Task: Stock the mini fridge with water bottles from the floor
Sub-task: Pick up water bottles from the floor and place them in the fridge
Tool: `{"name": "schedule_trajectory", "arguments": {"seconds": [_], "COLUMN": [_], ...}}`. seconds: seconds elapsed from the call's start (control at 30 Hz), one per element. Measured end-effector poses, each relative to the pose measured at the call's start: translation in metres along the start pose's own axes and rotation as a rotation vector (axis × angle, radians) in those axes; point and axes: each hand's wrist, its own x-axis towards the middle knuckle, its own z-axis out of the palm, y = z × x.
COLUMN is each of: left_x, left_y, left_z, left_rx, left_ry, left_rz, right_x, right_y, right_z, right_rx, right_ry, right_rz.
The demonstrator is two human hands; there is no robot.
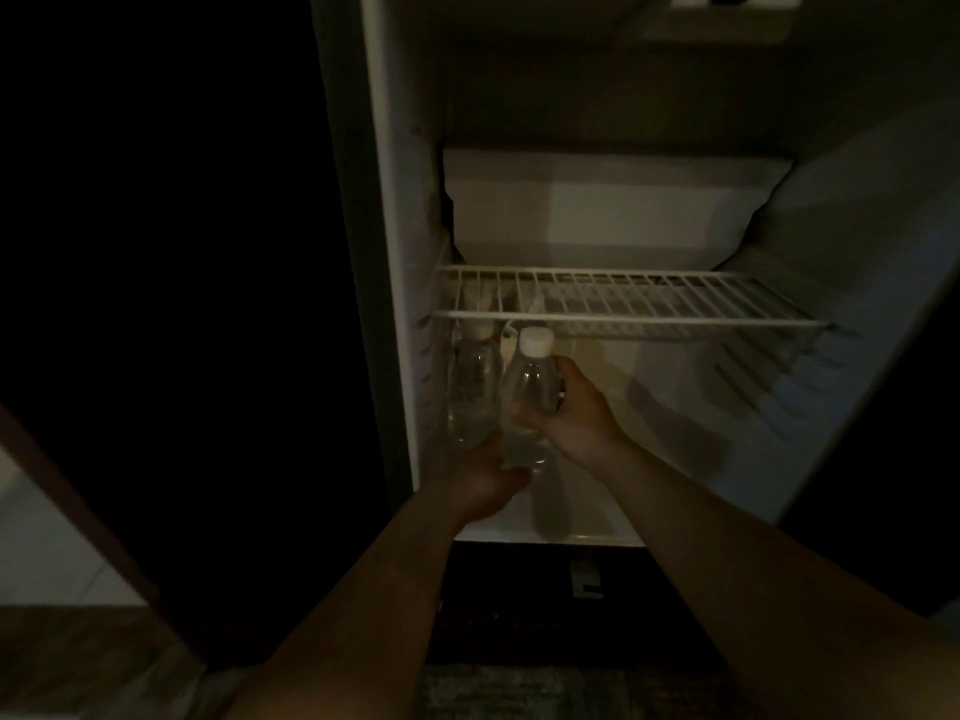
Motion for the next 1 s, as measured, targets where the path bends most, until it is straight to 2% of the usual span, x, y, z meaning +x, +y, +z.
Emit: {"name": "schedule_trajectory", "arguments": {"seconds": [0.13,0.37,0.63,0.77,1.0], "left_x": [0.0,0.003,0.008,0.007,0.009], "left_y": [0.003,0.003,0.003,0.007,0.008], "left_z": [0.001,0.005,0.012,0.016,0.006], "left_rx": [-0.248,-0.437,-0.525,-0.512,-0.469], "left_ry": [-0.006,0.058,0.09,0.097,0.065], "left_rz": [-0.086,-0.164,-0.14,-0.086,-0.094], "right_x": [-0.004,-0.006,0.001,0.005,0.004], "right_y": [0.008,0.012,0.015,0.02,0.019], "right_z": [-0.001,0.002,0.013,0.012,0.009], "right_rx": [0.013,-0.243,-0.289,-0.309,-0.266], "right_ry": [-0.031,0.045,0.18,0.152,0.111], "right_rz": [-0.06,-0.11,-0.046,-0.043,-0.026]}}
